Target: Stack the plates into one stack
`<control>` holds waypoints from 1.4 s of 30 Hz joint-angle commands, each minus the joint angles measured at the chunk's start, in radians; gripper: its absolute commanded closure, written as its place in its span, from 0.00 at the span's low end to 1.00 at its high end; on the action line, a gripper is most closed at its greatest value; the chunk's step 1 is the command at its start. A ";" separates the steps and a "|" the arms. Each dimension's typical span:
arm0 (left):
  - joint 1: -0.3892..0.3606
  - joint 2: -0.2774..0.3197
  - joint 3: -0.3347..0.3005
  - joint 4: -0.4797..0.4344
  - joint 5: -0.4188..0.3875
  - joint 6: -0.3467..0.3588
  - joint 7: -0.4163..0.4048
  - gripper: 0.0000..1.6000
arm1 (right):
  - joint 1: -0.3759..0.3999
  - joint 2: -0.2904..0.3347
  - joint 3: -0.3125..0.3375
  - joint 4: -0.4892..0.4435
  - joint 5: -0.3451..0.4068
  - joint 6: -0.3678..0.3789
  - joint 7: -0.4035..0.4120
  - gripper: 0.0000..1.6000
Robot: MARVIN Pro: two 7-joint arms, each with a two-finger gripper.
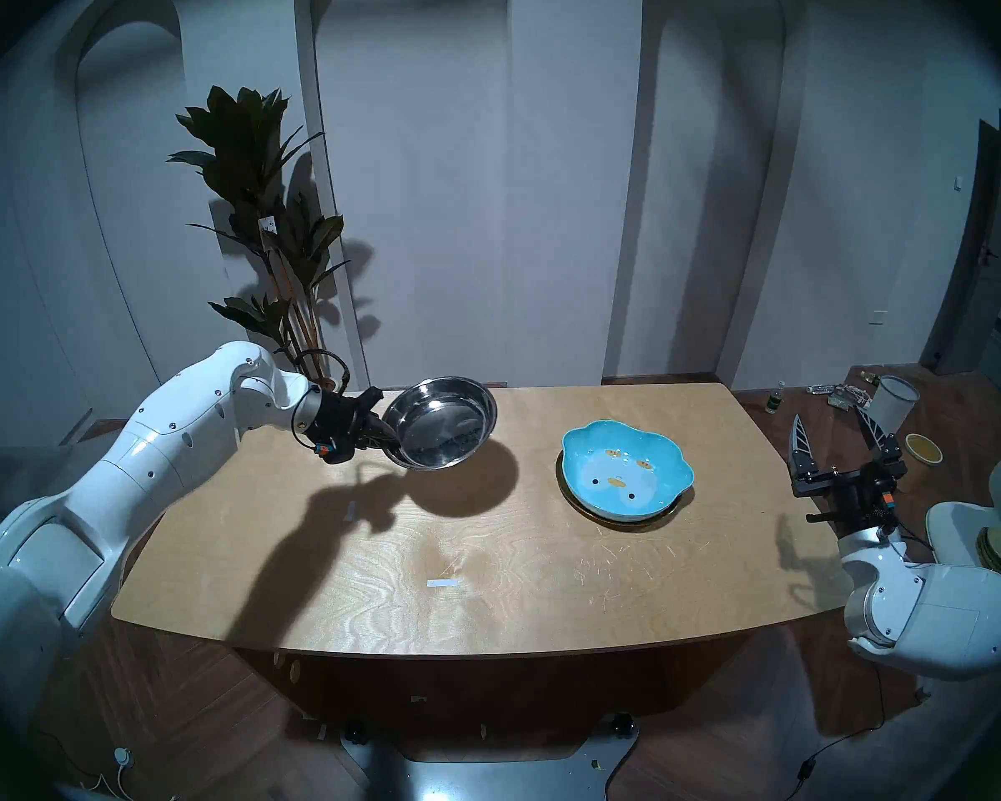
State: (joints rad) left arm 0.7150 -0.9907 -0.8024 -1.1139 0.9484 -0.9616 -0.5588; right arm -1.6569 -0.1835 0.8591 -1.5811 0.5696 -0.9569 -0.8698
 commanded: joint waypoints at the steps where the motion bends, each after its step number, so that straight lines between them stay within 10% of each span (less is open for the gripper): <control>1: -0.051 -0.059 -0.013 -0.088 -0.064 0.002 0.004 1.00 | -0.017 0.016 0.021 -0.031 -0.007 -0.003 -0.048 0.00; 28: -0.090 -0.379 0.143 0.009 0.074 0.316 -0.070 1.00 | -0.151 0.042 0.069 -0.079 0.067 -0.003 -0.099 0.00; 42: -0.162 -0.476 0.217 0.102 0.190 0.354 -0.126 1.00 | -0.218 0.055 0.082 -0.121 0.102 -0.003 -0.110 0.00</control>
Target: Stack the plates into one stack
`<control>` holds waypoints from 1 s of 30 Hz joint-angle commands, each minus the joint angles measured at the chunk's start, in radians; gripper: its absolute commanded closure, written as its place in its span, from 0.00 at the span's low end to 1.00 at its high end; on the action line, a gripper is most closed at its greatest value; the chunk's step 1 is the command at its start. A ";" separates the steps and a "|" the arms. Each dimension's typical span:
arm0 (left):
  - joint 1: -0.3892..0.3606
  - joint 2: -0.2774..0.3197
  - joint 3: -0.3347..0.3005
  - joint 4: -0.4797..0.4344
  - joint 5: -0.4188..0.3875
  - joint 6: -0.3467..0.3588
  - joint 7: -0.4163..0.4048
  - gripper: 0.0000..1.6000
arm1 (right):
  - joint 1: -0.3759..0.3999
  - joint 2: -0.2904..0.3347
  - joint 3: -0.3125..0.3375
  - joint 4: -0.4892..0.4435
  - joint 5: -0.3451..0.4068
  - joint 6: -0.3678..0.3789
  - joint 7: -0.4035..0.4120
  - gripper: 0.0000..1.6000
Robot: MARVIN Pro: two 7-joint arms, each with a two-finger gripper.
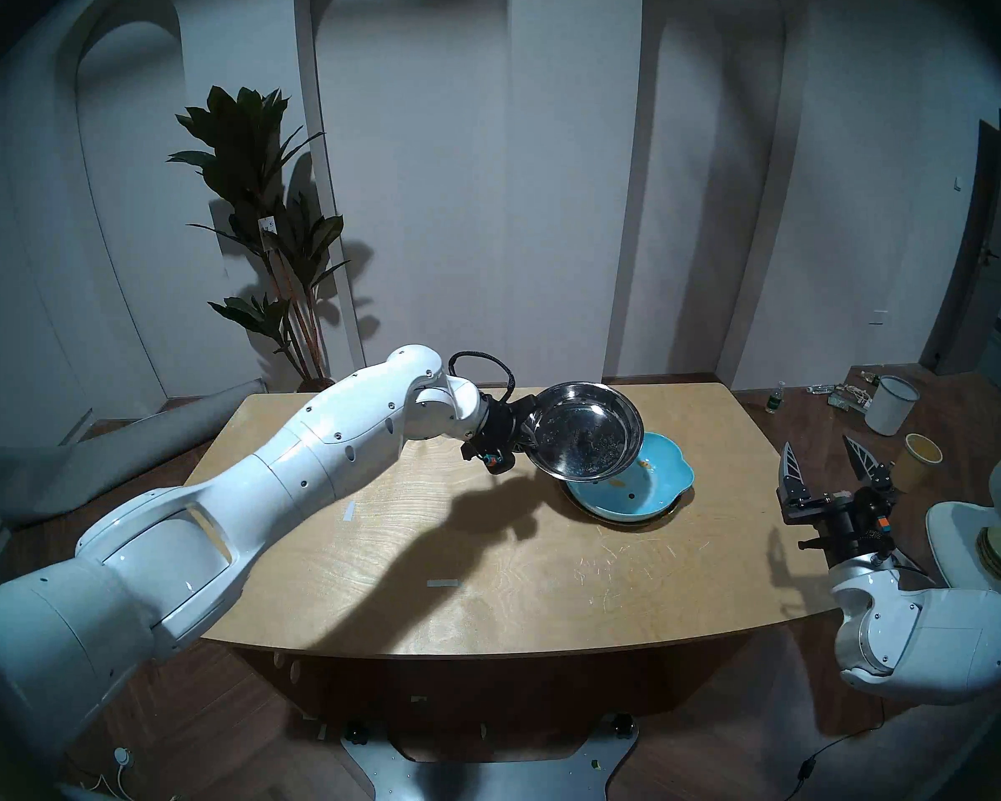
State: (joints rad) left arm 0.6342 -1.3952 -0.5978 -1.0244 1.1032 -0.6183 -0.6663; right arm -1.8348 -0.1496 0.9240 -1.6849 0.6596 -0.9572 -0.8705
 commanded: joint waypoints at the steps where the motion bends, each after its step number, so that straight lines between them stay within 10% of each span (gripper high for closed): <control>1: -0.086 -0.078 0.017 0.016 0.039 0.012 -0.022 1.00 | -0.045 0.022 0.020 -0.019 0.015 -0.003 -0.109 0.00; 30: -0.132 -0.273 0.039 0.173 0.054 0.035 -0.121 1.00 | -0.160 0.020 0.096 -0.053 0.041 -0.003 -0.110 0.00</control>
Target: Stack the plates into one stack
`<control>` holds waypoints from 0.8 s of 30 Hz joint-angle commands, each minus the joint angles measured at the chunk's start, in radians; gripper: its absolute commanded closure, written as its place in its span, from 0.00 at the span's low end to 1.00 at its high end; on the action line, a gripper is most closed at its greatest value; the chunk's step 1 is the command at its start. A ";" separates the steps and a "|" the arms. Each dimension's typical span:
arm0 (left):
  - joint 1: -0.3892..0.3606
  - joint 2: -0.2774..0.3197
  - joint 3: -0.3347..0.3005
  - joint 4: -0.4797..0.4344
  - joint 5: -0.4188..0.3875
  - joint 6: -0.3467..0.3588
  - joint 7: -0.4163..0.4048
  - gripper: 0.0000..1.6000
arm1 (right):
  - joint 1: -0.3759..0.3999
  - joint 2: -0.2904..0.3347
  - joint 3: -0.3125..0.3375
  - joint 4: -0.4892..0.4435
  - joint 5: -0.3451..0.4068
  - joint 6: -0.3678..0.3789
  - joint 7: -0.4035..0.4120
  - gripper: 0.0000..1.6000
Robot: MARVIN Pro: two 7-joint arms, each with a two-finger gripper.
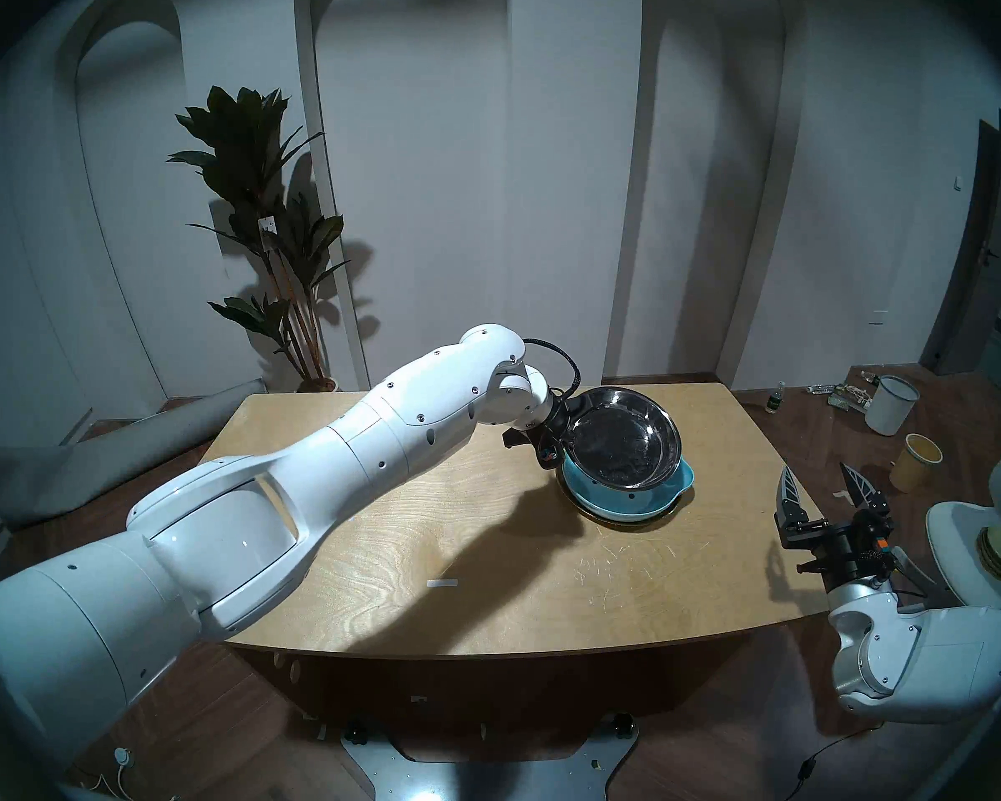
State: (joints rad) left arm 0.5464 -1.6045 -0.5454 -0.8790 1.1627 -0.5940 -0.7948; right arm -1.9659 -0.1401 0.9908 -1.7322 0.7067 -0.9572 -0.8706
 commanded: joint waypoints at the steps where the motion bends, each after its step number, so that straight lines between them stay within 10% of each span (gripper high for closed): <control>1: -0.045 -0.068 -0.016 0.033 -0.007 0.013 0.008 1.00 | -0.033 0.010 0.030 -0.005 -0.005 -0.003 -0.103 0.00; 24: -0.041 -0.155 0.008 0.176 0.013 0.017 0.027 1.00 | -0.128 -0.010 0.105 -0.024 -0.033 -0.003 -0.105 0.00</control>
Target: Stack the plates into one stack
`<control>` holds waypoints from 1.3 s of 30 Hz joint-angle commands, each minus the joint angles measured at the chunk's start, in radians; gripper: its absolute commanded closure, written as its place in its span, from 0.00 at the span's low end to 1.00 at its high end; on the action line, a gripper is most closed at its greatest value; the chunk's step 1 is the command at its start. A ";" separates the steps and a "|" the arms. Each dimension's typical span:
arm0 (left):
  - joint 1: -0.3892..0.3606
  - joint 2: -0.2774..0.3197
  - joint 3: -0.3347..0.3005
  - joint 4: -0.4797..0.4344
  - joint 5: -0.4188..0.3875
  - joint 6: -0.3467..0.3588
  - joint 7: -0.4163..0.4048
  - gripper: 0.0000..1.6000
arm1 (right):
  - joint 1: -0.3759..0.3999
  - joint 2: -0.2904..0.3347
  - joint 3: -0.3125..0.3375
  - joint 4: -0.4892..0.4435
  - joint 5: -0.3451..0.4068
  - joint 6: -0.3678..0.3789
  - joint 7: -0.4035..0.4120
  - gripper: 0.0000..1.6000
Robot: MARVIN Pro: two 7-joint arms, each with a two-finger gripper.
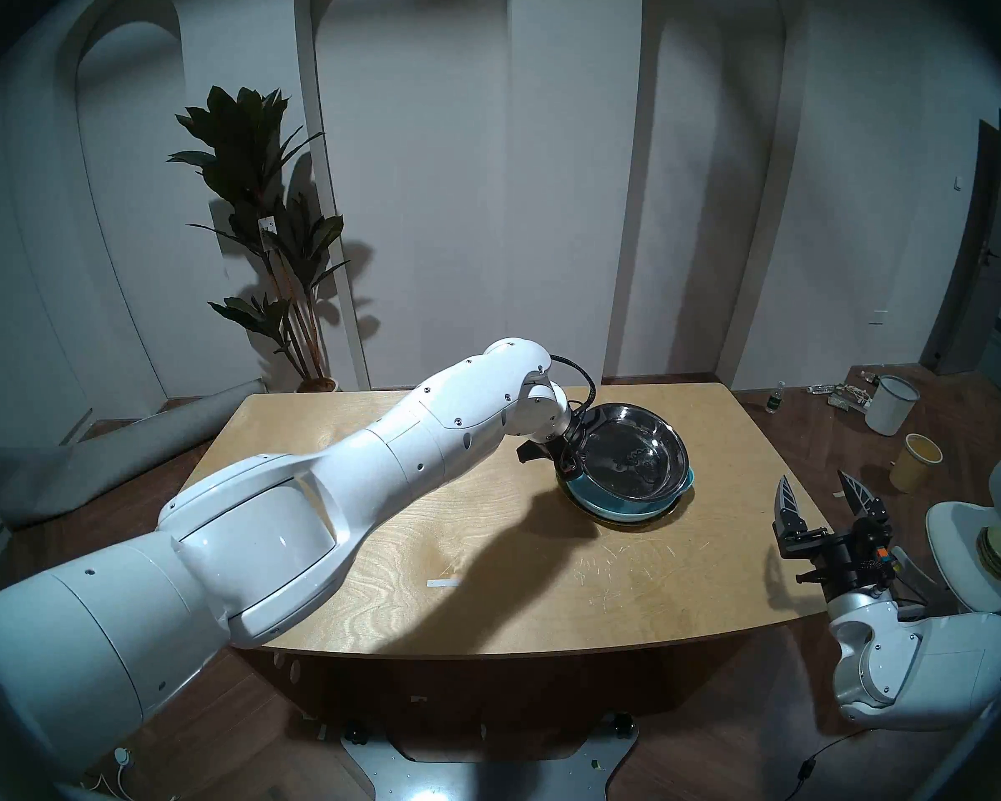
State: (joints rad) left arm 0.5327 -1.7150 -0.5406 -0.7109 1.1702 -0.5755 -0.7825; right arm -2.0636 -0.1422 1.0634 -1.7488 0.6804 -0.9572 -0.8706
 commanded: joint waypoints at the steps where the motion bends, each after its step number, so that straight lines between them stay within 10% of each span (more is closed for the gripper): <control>1: -0.026 -0.047 0.004 0.011 0.007 -0.001 0.016 1.00 | -0.034 -0.009 0.035 -0.007 -0.008 -0.003 -0.105 0.00; 13: -0.024 -0.075 0.024 0.068 0.042 0.009 0.053 1.00 | -0.092 -0.041 0.083 -0.013 -0.031 -0.003 -0.105 0.00; 19: -0.028 -0.086 0.029 0.098 0.057 0.014 0.074 0.40 | -0.120 -0.062 0.119 -0.013 -0.044 -0.003 -0.106 0.00; 22: -0.031 -0.088 0.030 0.109 0.064 0.016 0.084 0.34 | -0.133 -0.072 0.138 -0.011 -0.051 -0.003 -0.105 0.00; 23: -0.035 -0.089 0.030 0.117 0.069 0.020 0.095 0.15 | -0.143 -0.081 0.155 -0.010 -0.057 -0.003 -0.105 0.00; 39: -0.102 -0.090 0.016 0.145 0.104 0.036 0.163 0.16 | -0.216 -0.164 0.296 -0.007 -0.114 -0.003 -0.104 0.00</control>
State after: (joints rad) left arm 0.4998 -1.8000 -0.5156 -0.5566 1.2582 -0.5488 -0.6537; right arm -2.2413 -0.2669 1.2859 -1.7582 0.5930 -0.9572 -0.8706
